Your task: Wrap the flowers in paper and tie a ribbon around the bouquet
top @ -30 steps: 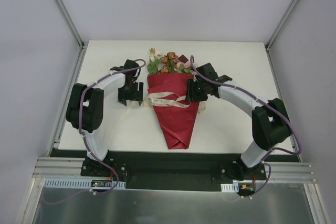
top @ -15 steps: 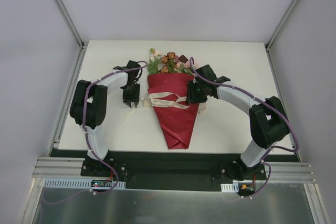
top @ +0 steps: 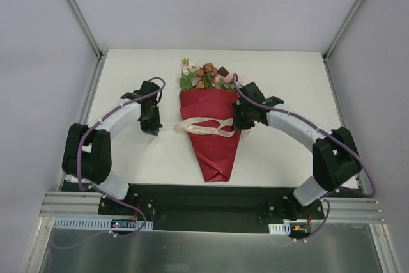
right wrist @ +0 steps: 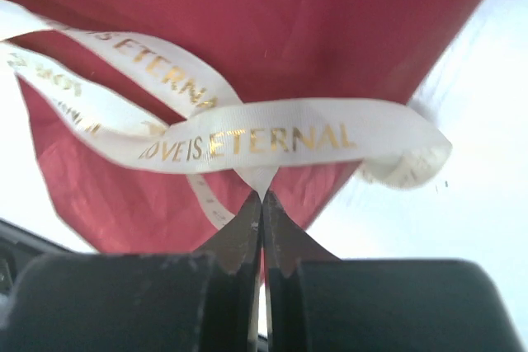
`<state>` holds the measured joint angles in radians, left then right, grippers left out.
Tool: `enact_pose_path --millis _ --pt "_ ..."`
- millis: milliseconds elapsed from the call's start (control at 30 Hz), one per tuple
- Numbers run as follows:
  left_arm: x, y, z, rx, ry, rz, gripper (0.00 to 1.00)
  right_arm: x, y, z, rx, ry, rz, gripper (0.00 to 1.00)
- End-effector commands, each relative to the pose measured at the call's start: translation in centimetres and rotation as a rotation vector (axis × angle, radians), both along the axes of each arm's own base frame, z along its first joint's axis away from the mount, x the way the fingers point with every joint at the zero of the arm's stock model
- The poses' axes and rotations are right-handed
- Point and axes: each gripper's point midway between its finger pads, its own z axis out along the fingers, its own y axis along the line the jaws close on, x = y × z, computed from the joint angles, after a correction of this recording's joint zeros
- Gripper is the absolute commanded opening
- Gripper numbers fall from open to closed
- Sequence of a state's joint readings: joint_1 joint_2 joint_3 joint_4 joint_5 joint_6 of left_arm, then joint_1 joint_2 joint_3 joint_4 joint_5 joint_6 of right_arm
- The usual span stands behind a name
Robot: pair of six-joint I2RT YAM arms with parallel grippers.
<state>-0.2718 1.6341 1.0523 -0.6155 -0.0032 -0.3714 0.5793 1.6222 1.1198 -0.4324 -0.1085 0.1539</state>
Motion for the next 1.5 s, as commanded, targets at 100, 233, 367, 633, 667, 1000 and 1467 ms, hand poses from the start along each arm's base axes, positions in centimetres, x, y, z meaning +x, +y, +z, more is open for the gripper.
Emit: enact_pose_path --millis 100,233,367,633,667,1000,1467 --pt "-0.3 1.8 6.4 -0.141 -0.226 0.258 0.0 -4.3 -2.9 5.0 -0.009 0.001 0.045 0.01" --pt "-0.2 2.2 8.9 -0.215 -0.298 0.307 0.0 -5.0 -6.5 7.2 -0.148 -0.022 0.13 0.01" --pt "-0.1 2.0 9.4 -0.246 -0.301 0.31 0.0 -5.7 -11.3 9.2 -0.399 -0.004 0.134 0.01" --pt "0.0 1.9 8.3 -0.266 -0.248 0.358 0.0 -3.0 -16.6 11.8 -0.709 -0.084 0.055 0.01" --pt "0.1 2.0 8.3 -0.271 -0.246 0.379 0.0 -2.4 -15.9 11.5 -0.673 -0.094 0.06 0.01" --pt "0.0 2.5 8.4 -0.367 -0.217 0.461 0.0 1.6 -12.9 6.2 -0.574 -0.068 0.084 0.01" --pt "-0.2 5.2 5.8 -0.501 -0.144 0.607 0.15 3.1 -11.4 1.7 -0.454 0.015 0.032 0.01"
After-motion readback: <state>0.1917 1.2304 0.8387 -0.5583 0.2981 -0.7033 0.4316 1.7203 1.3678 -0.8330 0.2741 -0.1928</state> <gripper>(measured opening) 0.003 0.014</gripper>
